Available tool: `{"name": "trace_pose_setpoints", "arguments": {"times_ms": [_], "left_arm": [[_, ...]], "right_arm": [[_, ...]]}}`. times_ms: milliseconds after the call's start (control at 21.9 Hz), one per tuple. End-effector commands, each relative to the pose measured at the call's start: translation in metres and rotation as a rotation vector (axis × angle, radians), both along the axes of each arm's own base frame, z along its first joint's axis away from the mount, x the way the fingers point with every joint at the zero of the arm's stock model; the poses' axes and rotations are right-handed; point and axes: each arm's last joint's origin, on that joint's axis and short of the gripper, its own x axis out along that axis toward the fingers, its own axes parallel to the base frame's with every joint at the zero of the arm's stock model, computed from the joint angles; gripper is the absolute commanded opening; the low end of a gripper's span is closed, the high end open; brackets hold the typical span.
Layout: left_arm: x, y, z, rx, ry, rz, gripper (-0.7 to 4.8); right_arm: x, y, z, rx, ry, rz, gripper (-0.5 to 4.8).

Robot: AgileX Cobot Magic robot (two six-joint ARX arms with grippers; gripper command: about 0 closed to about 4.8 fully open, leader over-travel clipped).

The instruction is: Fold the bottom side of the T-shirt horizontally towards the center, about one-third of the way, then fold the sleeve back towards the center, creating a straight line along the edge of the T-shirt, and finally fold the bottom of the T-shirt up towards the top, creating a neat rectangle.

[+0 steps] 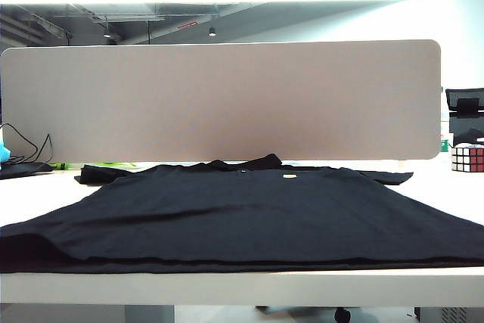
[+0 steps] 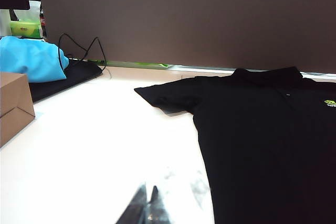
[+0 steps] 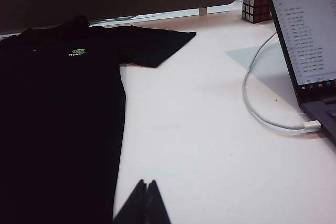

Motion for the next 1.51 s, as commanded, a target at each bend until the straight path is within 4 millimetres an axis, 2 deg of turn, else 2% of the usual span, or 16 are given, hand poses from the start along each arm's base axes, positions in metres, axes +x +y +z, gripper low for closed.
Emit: {"name": "trace_pose_setpoints", "arguments": {"times_ms": [46,319,365,502,547,593,821,1004,1140,1232,1323,1460,1505], "left_arm": [[0.0,0.0,0.004,0.0,-0.026,0.0,-0.05],[0.0,0.0,0.004,-0.002,-0.027,0.0,-0.05],[-0.001,0.0,0.004,-0.04,-0.033,-0.006,-0.05],[-0.001,-0.001,0.009,-0.334,-0.054,-0.057,-0.06],[-0.002,-0.002,0.011,-0.408,-0.033,-0.107,-0.06],[-0.002,-0.004,0.013,-0.407,0.024,-0.158,-0.05],[0.002,-0.005,0.02,-0.448,0.196,-0.161,-0.06],[0.018,-0.007,0.038,-0.47,0.265,-0.237,-0.05],[0.05,-0.009,0.044,-0.507,0.46,-0.298,-0.05],[0.073,-0.011,0.037,-0.549,0.616,-0.352,-0.06],[0.089,-0.013,0.021,-0.594,0.769,-0.381,-0.06],[0.097,-0.014,-0.003,-0.628,0.928,-0.394,-0.06],[0.096,-0.014,-0.009,-0.606,0.976,-0.387,-0.05]], "right_arm": [[0.0,0.0,0.0,0.001,-0.012,-0.004,-0.01],[0.0,0.0,0.0,0.001,-0.014,-0.004,-0.01],[0.0,0.0,0.0,0.002,-0.015,-0.003,-0.01],[0.001,0.003,0.002,0.166,-0.038,0.096,-0.01],[0.0,0.006,0.004,0.198,-0.04,0.179,-0.02],[0.0,0.008,0.004,0.206,-0.028,0.255,-0.04],[-0.003,0.009,0.01,0.251,0.061,0.281,-0.05],[-0.003,0.009,0.026,0.257,0.105,0.261,-0.05],[0.006,0.008,0.042,0.308,0.217,0.201,-0.05],[0.017,0.008,0.046,0.325,0.368,0.193,-0.05],[0.033,0.009,0.05,0.309,0.533,0.233,-0.05],[0.057,0.009,0.056,0.273,0.717,0.243,-0.04],[0.068,0.008,0.059,0.255,0.783,0.249,0.15]]}}
